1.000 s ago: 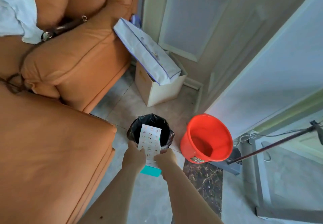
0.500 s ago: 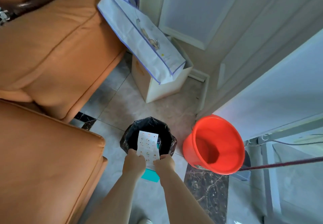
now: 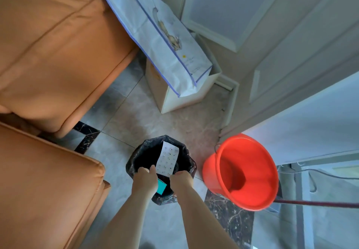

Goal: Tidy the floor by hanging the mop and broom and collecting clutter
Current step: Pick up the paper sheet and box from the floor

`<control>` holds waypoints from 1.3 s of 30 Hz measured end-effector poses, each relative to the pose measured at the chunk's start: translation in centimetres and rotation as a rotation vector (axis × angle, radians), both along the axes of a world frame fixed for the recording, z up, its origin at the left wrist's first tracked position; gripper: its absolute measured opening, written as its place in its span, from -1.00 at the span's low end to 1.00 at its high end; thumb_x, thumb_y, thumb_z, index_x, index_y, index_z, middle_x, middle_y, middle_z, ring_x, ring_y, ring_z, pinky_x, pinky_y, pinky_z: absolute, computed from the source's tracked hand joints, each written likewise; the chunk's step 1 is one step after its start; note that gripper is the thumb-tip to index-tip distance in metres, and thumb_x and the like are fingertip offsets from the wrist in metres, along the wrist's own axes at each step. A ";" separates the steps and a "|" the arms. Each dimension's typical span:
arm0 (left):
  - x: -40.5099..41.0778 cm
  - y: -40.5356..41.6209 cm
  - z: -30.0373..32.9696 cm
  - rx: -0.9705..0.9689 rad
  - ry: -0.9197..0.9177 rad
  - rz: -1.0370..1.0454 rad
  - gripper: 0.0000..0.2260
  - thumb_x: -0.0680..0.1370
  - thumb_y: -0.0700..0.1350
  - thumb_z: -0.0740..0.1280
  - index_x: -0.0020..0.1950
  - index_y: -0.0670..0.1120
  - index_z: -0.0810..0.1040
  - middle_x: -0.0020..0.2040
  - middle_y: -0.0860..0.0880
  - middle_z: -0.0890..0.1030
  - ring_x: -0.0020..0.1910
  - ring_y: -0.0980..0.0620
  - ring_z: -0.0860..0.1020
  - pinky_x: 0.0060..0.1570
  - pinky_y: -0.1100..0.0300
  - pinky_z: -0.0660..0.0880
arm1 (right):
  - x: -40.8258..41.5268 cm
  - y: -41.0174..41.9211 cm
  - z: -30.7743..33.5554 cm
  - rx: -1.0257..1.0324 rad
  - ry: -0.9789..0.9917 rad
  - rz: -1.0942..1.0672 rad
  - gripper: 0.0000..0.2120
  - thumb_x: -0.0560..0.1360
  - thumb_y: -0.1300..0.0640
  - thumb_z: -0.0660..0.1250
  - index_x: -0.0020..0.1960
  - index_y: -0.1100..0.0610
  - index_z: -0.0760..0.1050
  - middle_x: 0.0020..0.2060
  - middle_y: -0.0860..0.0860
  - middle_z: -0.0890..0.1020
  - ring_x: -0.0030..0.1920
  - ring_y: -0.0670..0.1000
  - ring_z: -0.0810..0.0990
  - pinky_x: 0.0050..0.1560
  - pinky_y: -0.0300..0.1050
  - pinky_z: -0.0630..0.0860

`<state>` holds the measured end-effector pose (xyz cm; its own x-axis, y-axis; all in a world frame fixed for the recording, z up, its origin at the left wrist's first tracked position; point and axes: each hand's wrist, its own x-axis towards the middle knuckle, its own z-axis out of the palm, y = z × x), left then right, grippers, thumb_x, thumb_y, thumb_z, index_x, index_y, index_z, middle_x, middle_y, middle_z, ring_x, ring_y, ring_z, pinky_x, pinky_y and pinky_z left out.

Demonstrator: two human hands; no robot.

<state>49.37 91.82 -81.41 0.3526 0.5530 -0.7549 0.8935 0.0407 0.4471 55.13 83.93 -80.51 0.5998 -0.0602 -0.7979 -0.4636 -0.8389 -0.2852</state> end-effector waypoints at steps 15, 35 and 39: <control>0.1 -1.1 10.0 0.008 -0.151 -0.312 -0.72 0.63 -0.10 0.12 0.05 -0.29 0.50 0.02 -0.24 0.59 0.00 -0.17 0.56 0.01 0.01 0.47 | -2.1 -2.1 10.3 0.256 -0.066 -0.258 -0.78 0.53 0.24 0.19 -0.27 0.05 0.40 -0.12 0.06 0.50 -0.08 0.04 0.49 0.05 -0.06 0.52; -3.0 -28.5 26.0 0.056 -0.398 -1.105 -0.75 0.53 -0.23 0.22 -0.23 -0.34 0.57 -0.04 -0.36 0.64 0.08 -0.27 0.59 -0.13 -0.01 0.43 | -12.3 -31.7 26.0 0.304 -0.464 -0.918 -0.77 0.49 0.27 0.26 -0.31 0.08 0.49 -0.20 0.15 0.55 -0.13 0.08 0.52 -0.10 -0.04 0.41; -8.2 -37.7 27.7 0.041 -0.415 -1.272 -0.80 0.55 -0.18 0.19 0.00 -0.22 0.58 0.07 -0.22 0.62 0.14 -0.19 0.55 -0.07 0.14 0.42 | -19.7 -39.8 28.2 0.325 -0.507 -1.155 -0.77 0.54 0.28 0.17 0.11 0.30 0.54 -0.26 0.10 0.50 -0.29 0.04 0.48 -0.34 -0.17 0.34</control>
